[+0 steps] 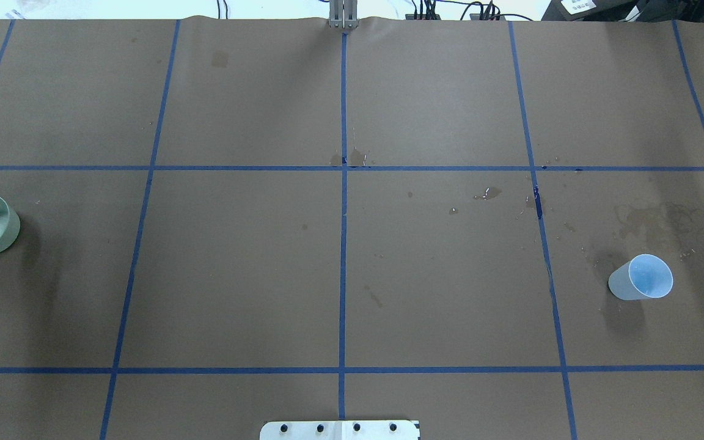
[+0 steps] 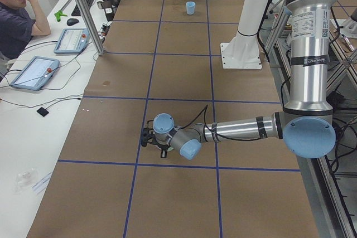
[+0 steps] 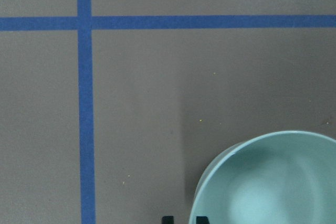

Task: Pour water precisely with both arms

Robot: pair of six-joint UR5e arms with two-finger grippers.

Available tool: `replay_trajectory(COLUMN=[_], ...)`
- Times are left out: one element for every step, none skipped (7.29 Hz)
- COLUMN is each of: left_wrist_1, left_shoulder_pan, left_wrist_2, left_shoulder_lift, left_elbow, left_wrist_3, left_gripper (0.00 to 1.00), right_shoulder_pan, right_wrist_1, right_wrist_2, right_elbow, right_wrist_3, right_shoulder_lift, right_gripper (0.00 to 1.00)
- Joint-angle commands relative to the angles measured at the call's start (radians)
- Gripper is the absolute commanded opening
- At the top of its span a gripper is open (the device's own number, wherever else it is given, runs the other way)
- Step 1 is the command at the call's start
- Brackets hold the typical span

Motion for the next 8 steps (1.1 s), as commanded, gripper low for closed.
replay_trajectory(left_wrist_1=[0.061,0.195,0.394,0.633,0.778,0.796,0.794,0.794], left_shoulder_pan=[-0.003,-0.029,-0.05,-0.052,-0.05,-0.029,0.09,0.224], left_wrist_2=[-0.045,-0.068,-0.079,-0.082,-0.079,-0.078,-0.058,0.041], left_shoulder_lift=[-0.016,-0.052,-0.116,-0.209,-0.302,-0.384,-0.47,-0.572], left_elbow=[-0.025,-0.097,-0.196,-0.308,-0.379,-0.386,-0.384,-0.363], left_wrist_3=[-0.005,-0.005,-0.007,-0.036,-0.127,-0.269,-0.459,-0.625], left_gripper=[0.0,0.0,0.0,0.0,0.0,0.0,0.0,0.0], right_shoulder_pan=[0.0,0.001,-0.033,-0.046,-0.045,-0.048,-0.048,-0.048], right_wrist_1=[-0.003,-0.005,-0.006,-0.006,0.0,0.006,0.006,0.005], right_wrist_2=[-0.002,0.0,-0.003,-0.033,-0.047,-0.054,-0.037,-0.028], right_elbow=[0.003,0.004,0.015,0.024,0.026,0.024,0.042,0.064], right_wrist_3=[0.0,0.0,0.0,0.0,0.008,0.023,0.035,0.049], right_shoulder_lift=[0.005,0.005,0.01,0.029,0.016,0.005,-0.01,-0.039], right_gripper=[1.0,1.0,1.0,1.0,1.0,1.0,1.0,1.0])
